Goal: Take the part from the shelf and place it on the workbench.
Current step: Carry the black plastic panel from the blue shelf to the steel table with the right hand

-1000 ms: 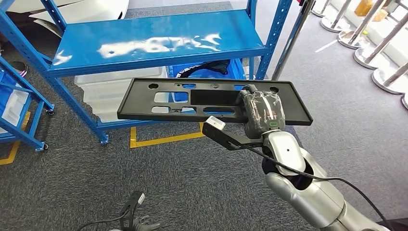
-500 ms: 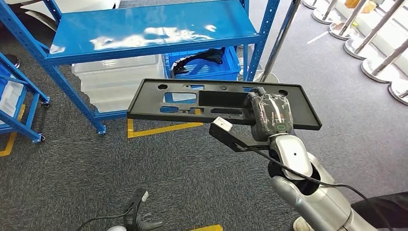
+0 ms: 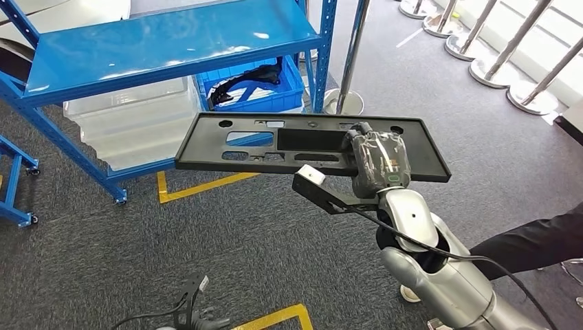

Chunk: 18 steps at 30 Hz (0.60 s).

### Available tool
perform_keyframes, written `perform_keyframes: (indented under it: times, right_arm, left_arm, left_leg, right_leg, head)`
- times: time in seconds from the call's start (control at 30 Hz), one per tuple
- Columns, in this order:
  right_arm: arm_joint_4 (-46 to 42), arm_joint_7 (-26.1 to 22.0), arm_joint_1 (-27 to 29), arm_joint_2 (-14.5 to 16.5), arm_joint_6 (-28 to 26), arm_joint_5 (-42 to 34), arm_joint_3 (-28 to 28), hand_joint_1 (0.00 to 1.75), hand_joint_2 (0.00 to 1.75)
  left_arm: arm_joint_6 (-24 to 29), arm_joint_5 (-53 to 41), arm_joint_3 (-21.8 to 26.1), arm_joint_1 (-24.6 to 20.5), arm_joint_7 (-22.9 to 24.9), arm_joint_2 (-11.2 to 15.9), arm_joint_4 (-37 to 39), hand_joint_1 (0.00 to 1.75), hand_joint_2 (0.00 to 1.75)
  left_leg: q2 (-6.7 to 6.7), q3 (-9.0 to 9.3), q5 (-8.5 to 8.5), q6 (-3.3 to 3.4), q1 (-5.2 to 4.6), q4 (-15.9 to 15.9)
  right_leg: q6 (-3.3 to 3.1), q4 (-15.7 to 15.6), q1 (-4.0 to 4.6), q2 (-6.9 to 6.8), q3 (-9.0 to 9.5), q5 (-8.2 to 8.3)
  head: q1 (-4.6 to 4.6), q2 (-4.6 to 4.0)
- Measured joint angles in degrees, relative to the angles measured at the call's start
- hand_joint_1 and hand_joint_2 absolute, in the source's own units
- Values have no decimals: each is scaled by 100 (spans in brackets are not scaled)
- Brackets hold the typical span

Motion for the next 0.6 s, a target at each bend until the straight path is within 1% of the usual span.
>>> perform_keyframes:
  times: [0.03,0.07,0.1,0.13,0.2,0.23,0.27,0.3,0.33,0.37,0.4,0.43,0.47,0.5,0.53,0.57,0.6]
  right_arm:
    - [0,0,-4,4,-3,-2,0,175,175]
    - [0,0,-13,6,-5,-3,-1,175,175]
    - [0,0,-26,7,-7,-5,-1,175,175]
    - [0,-1,-40,9,-9,-7,-2,175,175]
    - [4,-1,-59,15,-13,-10,-2,175,175]
    - [10,-1,-60,17,-14,-11,-2,175,175]
    - [17,-1,-59,17,-14,-11,-2,175,175]
    - [24,0,-61,17,-14,-11,-2,175,175]
    - [28,0,-65,17,-13,-9,-2,175,175]
    - [30,-1,-71,17,-13,-4,-2,175,175]
    - [31,-1,-81,20,-11,2,-2,175,175]
    - [32,-1,-89,24,-9,10,-2,175,175]
    - [33,-1,-96,29,-7,19,-2,175,175]
    - [34,-1,-99,33,-4,26,-2,175,175]
    - [34,0,-99,34,-2,33,-3,175,175]
    - [34,0,-101,39,0,39,-3,175,175]
    - [34,1,-105,43,1,46,-4,175,175]
  left_arm:
    - [10,1,0,3,1,0,0,0,175]
    - [21,1,0,0,2,0,0,0,175]
    - [29,2,0,-5,1,0,0,0,175]
    - [36,3,0,-7,1,0,0,0,175]
    - [38,5,0,0,-1,0,0,0,175]
    - [40,7,0,8,-1,1,0,0,175]
    - [43,7,0,15,-2,1,0,0,175]
    - [46,7,0,20,-6,1,0,0,175]
    - [49,7,0,21,-14,1,0,0,175]
    - [50,5,0,20,-22,1,0,0,175]
    - [51,3,0,17,-30,1,0,0,175]
    - [52,-1,0,16,-34,2,0,0,175]
    - [54,-3,0,17,-35,3,0,0,175]
    - [55,-6,0,19,-36,4,0,0,175]
    - [55,-9,0,20,-36,4,0,0,175]
    - [56,-12,0,19,-36,5,0,0,175]
    - [57,-16,0,18,-36,7,0,0,175]
  left_leg:
    - [34,-2,21,28,12,-45]
    - [66,2,46,62,22,-90]
    - [98,2,78,101,37,-133]
    - [131,-1,105,133,48,-169]
    - [192,-31,131,159,39,-179]
    - [224,-47,137,157,37,-175]
    - [253,-59,144,151,37,-170]
    - [281,-68,148,144,41,-162]
    - [307,-72,148,133,45,-149]
    - [332,-75,142,116,48,-133]
    - [352,-83,136,90,41,-108]
    - [370,-94,135,56,31,-90]
    - [389,-105,139,22,23,-79]
    - [411,-112,150,-12,15,-77]
    - [434,-114,155,-46,19,-81]
    - [432,-118,124,-78,32,-46]
    - [406,-152,38,-107,41,59]
  right_leg:
    - [30,5,-6,11,-12,4]
    - [57,40,-6,-5,-37,-28]
    - [80,164,-5,-40,-100,-120]
    - [103,399,-8,-87,-211,-269]
    - [150,1119,-30,-154,-547,-611]
    - [172,1419,-45,-166,-685,-701]
    - [190,1551,-62,-176,-742,-694]
    - [206,1454,-78,-192,-687,-580]
    - [219,1153,-94,-228,-529,-390]
    - [231,747,-104,-298,-325,-210]
    - [227,379,-92,-367,-145,-81]
    - [203,134,-78,-417,-35,-14]
    - [170,20,-58,-441,3,-7]
    - [124,7,-36,-418,-5,-6]
    - [76,2,-33,-384,-19,11]
    - [34,-13,-31,-357,-22,32]
    - [-9,-30,-34,-332,-24,55]
  head:
    - [-4,0]
    - [-1,0]
    - [29,0]
    - [60,0]
    - [126,0]
    - [144,0]
    - [162,0]
    - [181,0]
    - [200,0]
    - [221,0]
    - [247,0]
    - [259,0]
    - [256,0]
    - [243,0]
    - [223,0]
    - [208,0]
    - [192,0]
